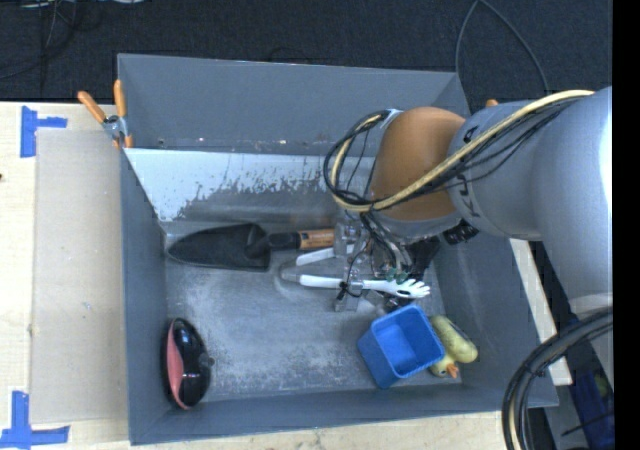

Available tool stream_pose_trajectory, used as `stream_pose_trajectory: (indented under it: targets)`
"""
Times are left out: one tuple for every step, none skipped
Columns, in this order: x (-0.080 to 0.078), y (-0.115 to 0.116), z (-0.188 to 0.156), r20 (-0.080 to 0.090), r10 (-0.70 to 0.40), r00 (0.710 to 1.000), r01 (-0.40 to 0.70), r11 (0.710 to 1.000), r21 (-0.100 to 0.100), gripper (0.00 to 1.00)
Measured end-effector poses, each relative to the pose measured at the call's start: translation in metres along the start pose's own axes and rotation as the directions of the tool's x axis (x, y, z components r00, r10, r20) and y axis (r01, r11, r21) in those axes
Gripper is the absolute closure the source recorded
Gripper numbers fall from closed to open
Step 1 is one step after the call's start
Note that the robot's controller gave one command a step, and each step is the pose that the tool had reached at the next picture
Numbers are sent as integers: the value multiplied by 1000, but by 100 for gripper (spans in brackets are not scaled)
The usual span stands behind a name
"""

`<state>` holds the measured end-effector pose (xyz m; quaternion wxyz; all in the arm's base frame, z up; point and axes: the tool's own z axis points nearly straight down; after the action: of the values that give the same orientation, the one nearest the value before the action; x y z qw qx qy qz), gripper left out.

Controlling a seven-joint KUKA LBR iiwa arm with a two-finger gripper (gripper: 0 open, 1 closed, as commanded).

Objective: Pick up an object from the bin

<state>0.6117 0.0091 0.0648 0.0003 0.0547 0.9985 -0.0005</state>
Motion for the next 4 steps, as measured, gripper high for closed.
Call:
stream_pose_trajectory:
  targets:
    - [-8, -7, -5, 17, -4, 1000, 4, 1000, -9, 100]
    - [-8, -7, -6, 17, -4, 1000, 4, 1000, -9, 100]
    - [-5, -8, -22, 8, -4, 1000, 4, 1000, -8, 100]
    - [-4, -8, -60, 3, -4, 1000, 4, 1000, -7, 100]
